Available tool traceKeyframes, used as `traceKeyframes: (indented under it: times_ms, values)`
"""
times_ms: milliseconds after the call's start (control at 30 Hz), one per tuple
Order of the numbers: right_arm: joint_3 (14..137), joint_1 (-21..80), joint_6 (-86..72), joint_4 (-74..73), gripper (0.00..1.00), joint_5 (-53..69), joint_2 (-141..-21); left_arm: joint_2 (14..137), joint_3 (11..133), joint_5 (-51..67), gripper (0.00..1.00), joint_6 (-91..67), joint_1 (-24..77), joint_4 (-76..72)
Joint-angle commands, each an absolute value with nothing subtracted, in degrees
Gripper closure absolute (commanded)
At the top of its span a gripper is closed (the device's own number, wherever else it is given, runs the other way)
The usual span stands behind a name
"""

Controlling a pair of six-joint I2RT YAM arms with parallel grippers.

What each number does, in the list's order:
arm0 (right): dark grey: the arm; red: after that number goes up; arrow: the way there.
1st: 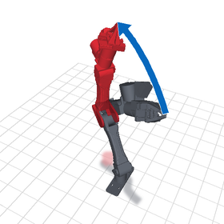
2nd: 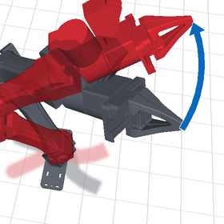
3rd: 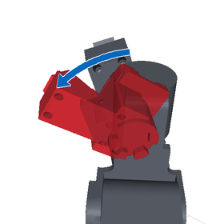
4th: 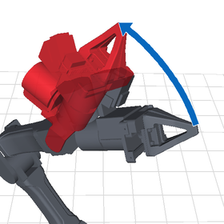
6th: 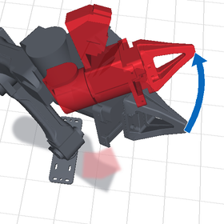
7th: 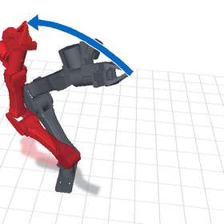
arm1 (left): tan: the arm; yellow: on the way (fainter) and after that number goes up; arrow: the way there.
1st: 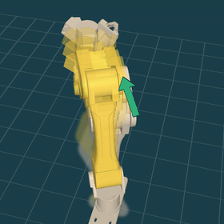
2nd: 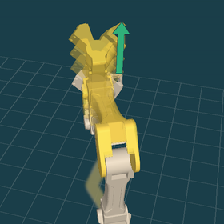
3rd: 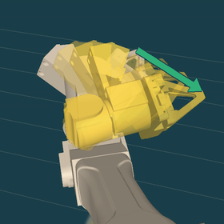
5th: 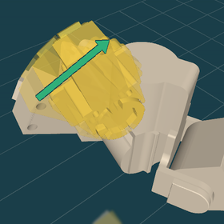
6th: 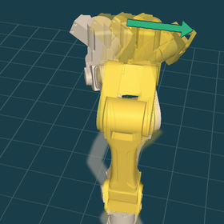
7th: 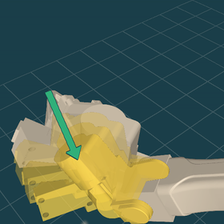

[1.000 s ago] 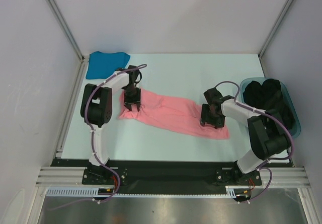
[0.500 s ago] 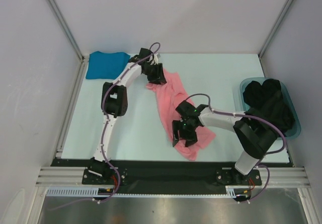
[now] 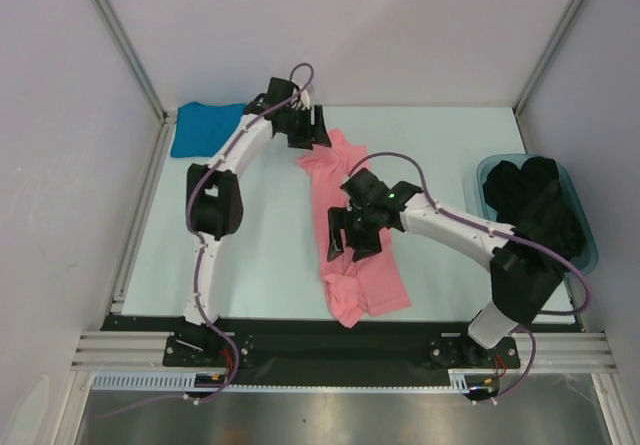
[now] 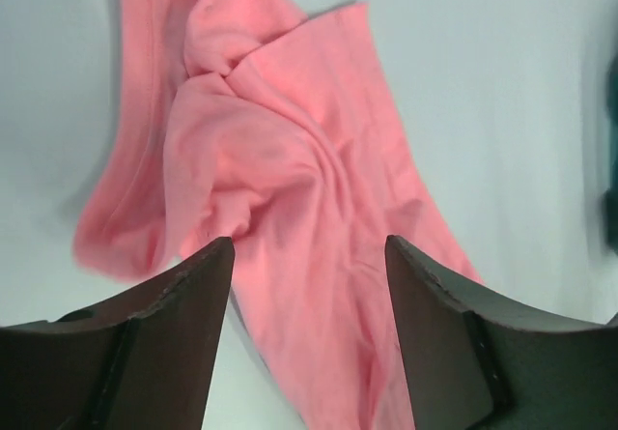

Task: Fold and stack the t-shirts
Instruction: Fold the tshirt

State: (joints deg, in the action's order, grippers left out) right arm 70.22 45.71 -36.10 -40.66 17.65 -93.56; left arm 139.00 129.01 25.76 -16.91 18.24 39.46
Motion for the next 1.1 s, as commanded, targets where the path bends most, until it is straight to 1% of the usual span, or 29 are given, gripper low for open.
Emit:
traceKeyframes:
  times_ms: [0, 67, 167, 267, 300, 367, 400, 600, 800, 833, 933, 1067]
  values:
    - [70.84, 41.76, -29.19, -52.1, 0.27, 9.86, -87.2, 122.47, 120.9, 21.19, 0.3, -14.33, 20.03, 39.2]
    - [68.83, 38.33, -27.08, -52.65, 0.27, 9.23, -84.13, 119.37, 116.13, 19.43, 0.3, -13.98, 21.53, 38.85]
    - [64.87, 33.95, -25.14, -51.25, 0.28, 10.19, -81.31, 115.15, 105.42, 13.99, 0.33, -15.89, 24.16, 37.18]
    - [61.36, 31.82, -25.13, -48.44, 0.32, 11.6, -80.42, 113.38, 99.95, 7.41, 0.47, -20.8, 25.75, 35.77]
    - [60.74, 31.82, -25.48, -47.64, 0.35, 10.91, -80.33, 113.12, 99.06, 5.29, 0.55, -21.79, 26.54, 35.6]
    - [59.42, 31.9, -26.1, -45.45, 0.4, 10.37, -80.59, 113.46, 97.83, -0.59, 0.61, -24.15, 27.5, 34.45]
    - [59.15, 32.17, -26.36, -44.92, 0.4, 8.8, -81.2, 114.08, 97.91, -3.4, 0.63, -24.95, 28.55, 34.89]
    - [58.98, 35.32, -27.33, -42.02, 0.42, 3.52, -84.63, 121.98, 101.68, -8.35, 0.66, -29.7, 31.63, 35.33]
    - [56.87, 37.79, -29.87, -38.24, 0.52, 0.09, -87.89, 131.03, 106.96, -8.96, 0.64, -33.4, 31.99, 37.61]
    - [55.91, 38.23, -30.4, -37.28, 0.58, 0.09, -88.33, 132.09, 107.66, -9.05, 0.64, -33.49, 31.91, 37.7]
    - [53.28, 39.19, -32.6, -35.6, 0.64, -2.11, -88.68, 136.31, 111.7, -6.25, 0.63, -32.44, 30.77, 38.32]
    - [49.84, 42.52, -35.94, -34.1, 0.66, -2.63, -88.07, 140.71, 116.52, 1.3, 0.64, -30.16, 27.43, 37.0]
